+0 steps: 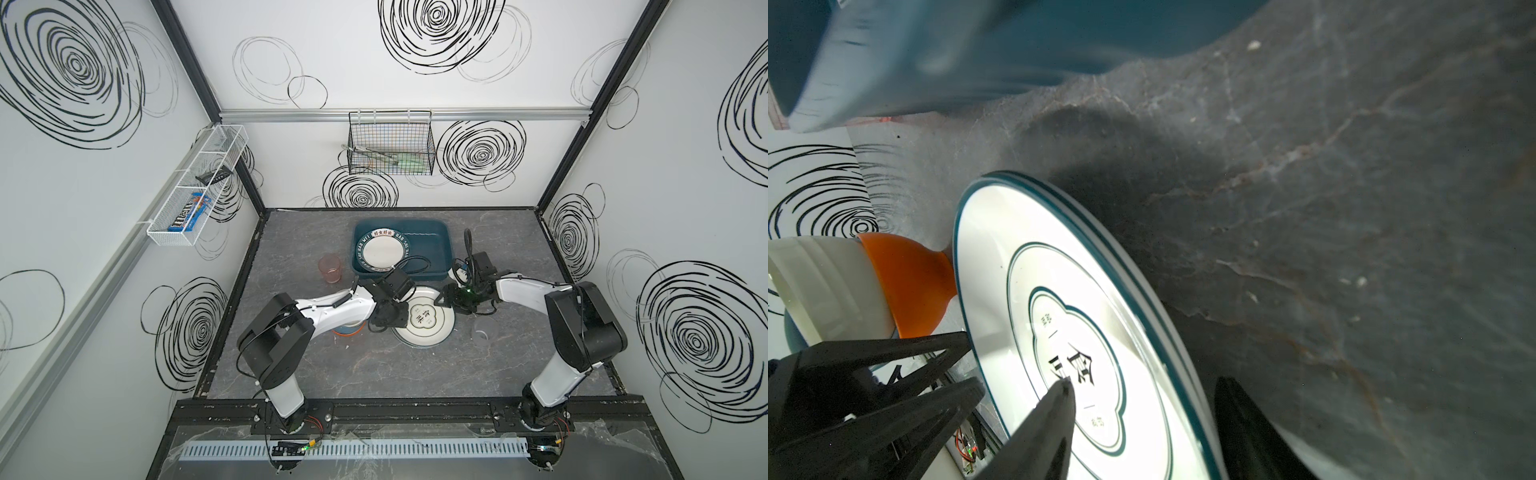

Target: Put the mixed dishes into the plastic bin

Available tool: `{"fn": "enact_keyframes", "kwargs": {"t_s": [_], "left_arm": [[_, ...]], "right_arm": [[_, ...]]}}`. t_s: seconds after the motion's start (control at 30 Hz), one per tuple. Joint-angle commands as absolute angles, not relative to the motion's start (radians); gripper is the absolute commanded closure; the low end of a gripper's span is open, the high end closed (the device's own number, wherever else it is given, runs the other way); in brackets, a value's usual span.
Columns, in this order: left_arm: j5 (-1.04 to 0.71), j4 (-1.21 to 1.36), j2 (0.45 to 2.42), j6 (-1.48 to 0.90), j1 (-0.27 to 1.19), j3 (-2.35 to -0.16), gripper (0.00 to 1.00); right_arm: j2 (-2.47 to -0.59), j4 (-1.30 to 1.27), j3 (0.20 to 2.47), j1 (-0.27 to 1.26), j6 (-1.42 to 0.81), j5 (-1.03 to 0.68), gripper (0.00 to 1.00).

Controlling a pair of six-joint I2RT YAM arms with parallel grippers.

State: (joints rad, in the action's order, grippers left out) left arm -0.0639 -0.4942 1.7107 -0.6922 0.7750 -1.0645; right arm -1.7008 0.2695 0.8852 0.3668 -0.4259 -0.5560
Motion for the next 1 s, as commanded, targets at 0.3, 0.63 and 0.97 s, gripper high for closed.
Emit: {"fn": "enact_keyframes", "kwargs": {"t_s": [0.3, 0.63, 0.97], "left_arm": [[-0.086, -0.459, 1.747, -0.682, 0.782, -1.099, 0.51], [-0.090, -0.457, 1.776, -0.677, 0.790, -1.115, 0.51], [-0.100, -0.454, 1.792, -0.672, 0.792, -1.132, 0.49]], "right_arm": [[-1.656, 0.285, 0.886, 0.345, -0.431, -0.525, 0.43], [-1.644, 0.314, 0.887, 0.347, -0.420, -0.446, 0.42], [-1.641, 0.325, 0.886, 0.344, -0.420, -0.417, 0.45]]}}
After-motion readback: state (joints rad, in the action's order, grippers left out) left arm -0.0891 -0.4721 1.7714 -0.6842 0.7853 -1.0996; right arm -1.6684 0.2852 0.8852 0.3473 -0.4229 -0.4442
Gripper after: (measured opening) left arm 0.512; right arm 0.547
